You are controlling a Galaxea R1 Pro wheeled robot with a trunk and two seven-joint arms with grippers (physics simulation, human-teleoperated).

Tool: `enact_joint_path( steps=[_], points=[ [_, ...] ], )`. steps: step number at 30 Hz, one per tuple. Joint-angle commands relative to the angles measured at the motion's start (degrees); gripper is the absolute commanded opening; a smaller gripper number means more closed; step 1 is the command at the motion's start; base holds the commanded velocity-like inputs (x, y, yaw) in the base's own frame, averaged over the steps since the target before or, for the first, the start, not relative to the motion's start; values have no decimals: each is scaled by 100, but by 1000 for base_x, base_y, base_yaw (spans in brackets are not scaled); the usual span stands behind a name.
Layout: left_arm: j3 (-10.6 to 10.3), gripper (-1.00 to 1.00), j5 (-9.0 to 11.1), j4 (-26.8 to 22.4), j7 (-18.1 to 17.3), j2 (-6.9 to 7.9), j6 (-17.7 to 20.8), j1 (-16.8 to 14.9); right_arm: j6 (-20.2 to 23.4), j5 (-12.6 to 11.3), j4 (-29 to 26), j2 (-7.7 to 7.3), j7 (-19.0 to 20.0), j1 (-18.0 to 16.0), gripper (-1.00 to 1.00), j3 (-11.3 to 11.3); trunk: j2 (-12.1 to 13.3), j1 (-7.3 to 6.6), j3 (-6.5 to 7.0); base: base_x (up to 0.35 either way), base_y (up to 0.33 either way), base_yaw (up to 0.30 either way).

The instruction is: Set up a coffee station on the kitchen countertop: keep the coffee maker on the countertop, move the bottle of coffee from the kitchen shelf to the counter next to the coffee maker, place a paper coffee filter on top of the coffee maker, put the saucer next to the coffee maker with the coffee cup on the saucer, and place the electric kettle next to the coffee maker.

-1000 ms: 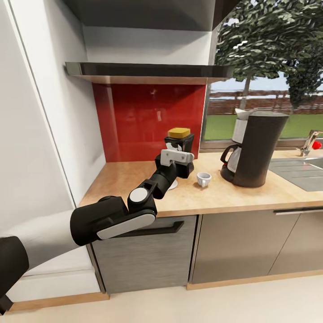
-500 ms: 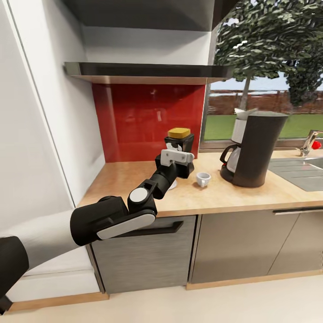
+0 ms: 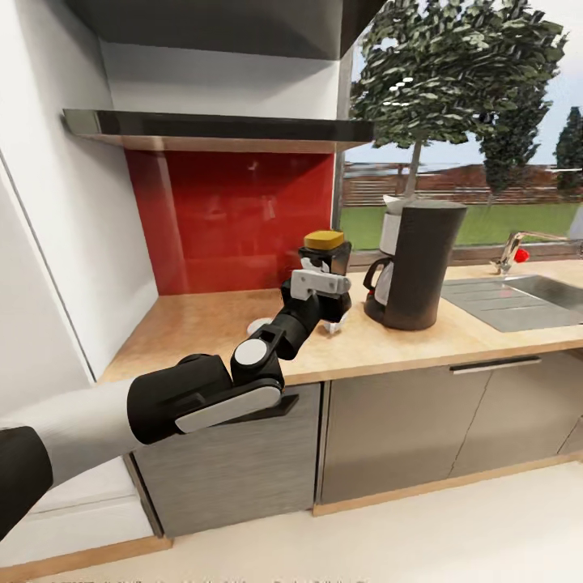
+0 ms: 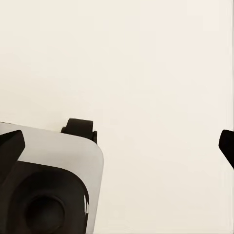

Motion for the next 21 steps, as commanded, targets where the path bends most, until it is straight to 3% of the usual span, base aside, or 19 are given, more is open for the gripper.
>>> enact_joint_path(
  steps=[1,8,16,21],
  points=[
    [-10,-100,8,-8,24,2,12,-10,-16,9,4,-1,-3,-4,100,26,-4,-2,-6,-195,-179,-58],
    [-10,-100,8,-1,24,1,12,-10,-16,9,4,-1,-1,-4,100,32,-4,-2,-6,-163,-190,-147],
    [-10,-100,8,0,24,2,12,-10,-16,9,4,-1,3,-4,100,33,-4,-2,-6,-21,-30,-266],
    [-10,-100,8,0,24,3,12,-12,-16,9,4,-1,-3,-4,100,34,-4,-2,-6,49,-18,-108]
  ],
)
